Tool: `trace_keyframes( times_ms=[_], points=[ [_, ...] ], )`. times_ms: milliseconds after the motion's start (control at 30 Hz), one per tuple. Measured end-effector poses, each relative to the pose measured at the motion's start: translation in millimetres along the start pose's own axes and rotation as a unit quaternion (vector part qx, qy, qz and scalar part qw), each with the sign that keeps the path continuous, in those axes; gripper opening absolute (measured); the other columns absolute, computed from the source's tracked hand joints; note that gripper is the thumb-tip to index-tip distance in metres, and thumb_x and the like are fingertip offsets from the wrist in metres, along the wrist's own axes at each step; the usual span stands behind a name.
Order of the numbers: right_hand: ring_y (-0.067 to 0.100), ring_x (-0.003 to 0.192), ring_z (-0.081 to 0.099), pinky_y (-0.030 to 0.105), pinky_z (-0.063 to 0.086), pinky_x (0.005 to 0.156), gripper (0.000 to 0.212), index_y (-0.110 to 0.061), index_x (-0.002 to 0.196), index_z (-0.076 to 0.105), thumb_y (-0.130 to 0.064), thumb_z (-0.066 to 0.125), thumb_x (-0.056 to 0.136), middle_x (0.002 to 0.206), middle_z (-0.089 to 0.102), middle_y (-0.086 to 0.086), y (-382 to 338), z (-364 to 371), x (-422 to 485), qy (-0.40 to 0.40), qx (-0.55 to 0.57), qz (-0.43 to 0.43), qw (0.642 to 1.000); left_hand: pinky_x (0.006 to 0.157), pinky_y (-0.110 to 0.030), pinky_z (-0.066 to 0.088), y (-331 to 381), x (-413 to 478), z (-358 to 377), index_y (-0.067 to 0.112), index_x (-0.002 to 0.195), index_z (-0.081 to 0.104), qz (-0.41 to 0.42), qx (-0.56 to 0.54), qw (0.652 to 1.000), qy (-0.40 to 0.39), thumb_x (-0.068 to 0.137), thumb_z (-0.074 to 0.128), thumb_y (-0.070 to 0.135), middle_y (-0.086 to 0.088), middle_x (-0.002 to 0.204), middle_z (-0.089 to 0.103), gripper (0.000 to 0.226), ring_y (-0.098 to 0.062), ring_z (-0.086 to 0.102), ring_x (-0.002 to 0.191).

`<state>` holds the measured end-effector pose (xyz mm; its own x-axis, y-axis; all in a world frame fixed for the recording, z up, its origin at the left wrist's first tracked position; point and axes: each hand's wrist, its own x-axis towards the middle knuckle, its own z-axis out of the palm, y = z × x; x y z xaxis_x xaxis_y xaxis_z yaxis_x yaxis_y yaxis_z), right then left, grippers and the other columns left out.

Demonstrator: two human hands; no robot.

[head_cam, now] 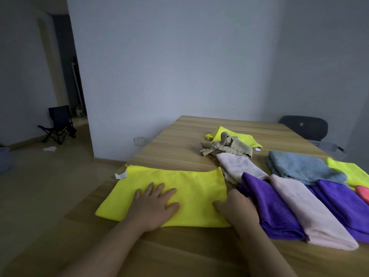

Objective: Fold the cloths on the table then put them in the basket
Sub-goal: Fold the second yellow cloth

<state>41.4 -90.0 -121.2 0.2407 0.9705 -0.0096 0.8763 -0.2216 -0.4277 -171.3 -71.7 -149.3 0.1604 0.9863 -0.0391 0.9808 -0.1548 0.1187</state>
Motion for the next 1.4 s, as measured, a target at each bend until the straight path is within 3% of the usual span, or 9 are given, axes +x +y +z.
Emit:
trace_keyframes(
  times_ms=[367,533,667,733,800,933,1000,1167,1400],
  points=[
    [0.011,0.078,0.053,0.03,0.046,0.064,0.052,-0.025,0.133,0.042,-0.002,0.052,0.087,0.104,0.053,0.001,7,-15,13,0.003,0.399,-0.018,0.917,0.111,-0.037,0.015,8,14,-11,0.046,0.129,0.042,0.026,-0.152,0.986,0.062,0.087,0.049,0.053,0.019,0.148,0.027,0.043,-0.008,0.02,0.14],
    [0.03,0.091,0.056,0.046,0.053,0.084,0.041,-0.033,0.1,0.061,0.003,0.046,0.086,0.124,0.046,0.007,7,-17,11,-0.085,0.508,0.046,0.856,0.115,-0.047,-0.003,6,10,-7,0.05,0.143,0.013,0.045,-0.038,0.998,-0.01,0.095,0.026,0.056,0.015,0.157,-0.003,0.051,-0.01,-0.01,0.145],
    [0.031,0.101,0.056,0.045,0.053,0.084,0.04,-0.034,0.097,0.062,0.001,0.047,0.086,0.118,0.052,0.006,1,-18,7,-0.079,0.605,0.039,0.792,0.111,-0.032,0.016,22,6,-10,0.04,0.138,0.036,0.049,-0.136,0.982,0.122,0.097,0.035,0.045,0.011,0.151,0.029,0.041,-0.007,0.018,0.141],
    [0.027,0.095,0.059,0.038,0.053,0.073,0.037,-0.034,0.101,0.063,-0.004,0.046,0.088,0.116,0.058,0.004,-10,-14,1,-0.11,0.655,0.018,0.747,0.1,-0.027,0.034,35,3,-16,0.039,0.123,0.05,0.03,-0.368,0.916,0.159,0.097,0.042,0.038,0.008,0.134,0.05,0.027,-0.01,0.043,0.126],
    [0.021,0.078,0.062,0.031,0.049,0.062,0.027,-0.034,0.114,0.059,-0.021,0.047,0.093,0.114,0.062,0.001,-23,-6,-6,-0.177,0.693,0.007,0.699,0.087,-0.03,0.044,46,-1,-27,0.041,0.112,0.05,0.0,-0.614,0.785,0.089,0.097,0.04,0.04,0.003,0.121,0.057,0.019,-0.016,0.056,0.11],
    [0.027,0.069,0.067,0.031,0.053,0.051,0.015,-0.037,0.109,0.046,-0.042,0.043,0.095,0.12,0.06,0.002,-34,7,-11,-0.227,0.735,0.026,0.639,0.084,-0.038,0.05,41,1,-33,0.041,0.113,0.048,-0.051,-0.744,0.666,-0.022,0.091,0.037,0.056,-0.006,0.112,0.064,0.029,-0.026,0.062,0.103],
    [0.029,0.07,0.067,0.032,0.054,0.05,0.02,-0.033,0.114,0.046,-0.039,0.045,0.095,0.114,0.063,0.008,-31,7,-9,-0.204,0.749,0.041,0.629,0.09,-0.041,0.05,35,3,-30,0.038,0.111,0.052,-0.048,-0.733,0.679,-0.004,0.091,0.05,0.046,-0.007,0.118,0.062,0.022,-0.025,0.061,0.106],
    [0.02,0.057,0.061,0.03,0.047,0.053,0.011,-0.021,0.101,0.055,-0.026,0.049,0.094,0.07,0.07,0.003,-22,5,-2,-0.061,0.734,0.067,0.673,0.095,-0.029,0.043,38,7,-17,0.031,0.104,0.064,-0.047,-0.544,0.835,0.068,0.083,0.067,0.01,-0.006,0.13,0.055,0.03,-0.018,0.049,0.123],
    [0.021,0.058,0.053,0.03,0.043,0.052,0.008,-0.019,0.096,0.055,-0.021,0.047,0.095,0.072,0.063,0.006,-19,7,2,-0.015,0.731,0.096,0.675,0.088,-0.03,0.051,49,12,-53,0.027,0.098,0.066,0.0,-0.627,0.775,0.077,0.082,0.061,-0.008,-0.002,0.121,0.061,0.039,-0.016,0.061,0.107]
  ],
)
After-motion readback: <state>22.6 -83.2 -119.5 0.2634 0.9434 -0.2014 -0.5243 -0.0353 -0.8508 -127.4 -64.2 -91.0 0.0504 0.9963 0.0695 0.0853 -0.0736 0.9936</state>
